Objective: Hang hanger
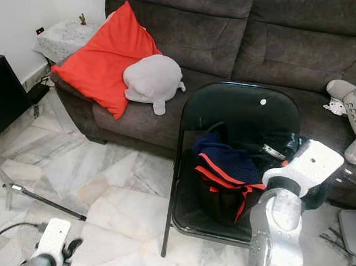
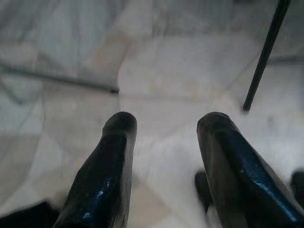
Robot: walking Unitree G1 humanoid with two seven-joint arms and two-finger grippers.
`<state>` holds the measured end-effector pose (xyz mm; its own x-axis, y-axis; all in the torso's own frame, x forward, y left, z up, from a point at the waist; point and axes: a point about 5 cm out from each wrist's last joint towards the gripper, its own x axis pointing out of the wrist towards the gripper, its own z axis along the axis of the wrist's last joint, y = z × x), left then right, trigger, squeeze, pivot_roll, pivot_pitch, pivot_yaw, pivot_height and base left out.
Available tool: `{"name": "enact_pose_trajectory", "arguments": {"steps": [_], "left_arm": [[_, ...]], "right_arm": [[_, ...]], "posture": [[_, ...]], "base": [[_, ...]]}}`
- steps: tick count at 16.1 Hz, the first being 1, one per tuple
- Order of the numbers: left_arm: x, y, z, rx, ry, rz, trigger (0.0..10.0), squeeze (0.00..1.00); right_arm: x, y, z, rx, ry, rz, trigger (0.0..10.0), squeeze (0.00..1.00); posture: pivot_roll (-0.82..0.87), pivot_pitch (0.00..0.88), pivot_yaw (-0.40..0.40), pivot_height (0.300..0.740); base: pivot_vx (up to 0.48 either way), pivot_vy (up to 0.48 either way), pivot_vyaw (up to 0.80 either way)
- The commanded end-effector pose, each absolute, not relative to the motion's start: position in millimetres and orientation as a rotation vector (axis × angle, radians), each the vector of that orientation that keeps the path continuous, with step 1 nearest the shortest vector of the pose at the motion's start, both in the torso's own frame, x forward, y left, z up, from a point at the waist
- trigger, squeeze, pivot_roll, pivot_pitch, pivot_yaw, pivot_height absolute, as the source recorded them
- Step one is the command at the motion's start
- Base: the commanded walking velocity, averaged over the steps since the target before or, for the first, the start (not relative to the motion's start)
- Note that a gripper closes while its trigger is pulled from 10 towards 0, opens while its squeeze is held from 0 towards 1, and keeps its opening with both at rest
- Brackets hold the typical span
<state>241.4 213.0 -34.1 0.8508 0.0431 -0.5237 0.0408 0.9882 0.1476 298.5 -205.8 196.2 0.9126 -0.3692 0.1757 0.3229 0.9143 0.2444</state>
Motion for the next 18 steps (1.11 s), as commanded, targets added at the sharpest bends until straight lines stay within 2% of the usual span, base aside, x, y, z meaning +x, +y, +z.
{"name": "enact_pose_trajectory", "arguments": {"steps": [1,11,14,18], "left_arm": [[242,214,-33,0.141,0.539,0.006,10.0,0.00],[224,208,-47,0.136,0.601,-0.013,10.0,0.00],[221,209,-49,0.137,0.615,-0.014,10.0,0.00],[219,209,-50,0.137,0.628,-0.017,10.0,0.00]], "right_arm": [[298,-201,195,0.193,-0.218,-0.335,10.0,0.00],[285,-216,178,0.228,-0.170,-0.484,10.0,0.00],[259,-246,146,0.409,-0.050,-0.781,10.0,0.00],[238,-267,125,0.510,0.017,-0.997,10.0,0.00]], "posture": [[-0.09,0.120,0.014,0.740],[-0.09,0.130,0.013,0.740],[-0.10,0.133,0.016,0.740],[-0.10,0.134,0.017,0.740]], "base": [[0.000,0.000,0.00],[0.000,0.000,0.00],[0.000,0.000,0.00],[0.000,0.000,0.00]]}}
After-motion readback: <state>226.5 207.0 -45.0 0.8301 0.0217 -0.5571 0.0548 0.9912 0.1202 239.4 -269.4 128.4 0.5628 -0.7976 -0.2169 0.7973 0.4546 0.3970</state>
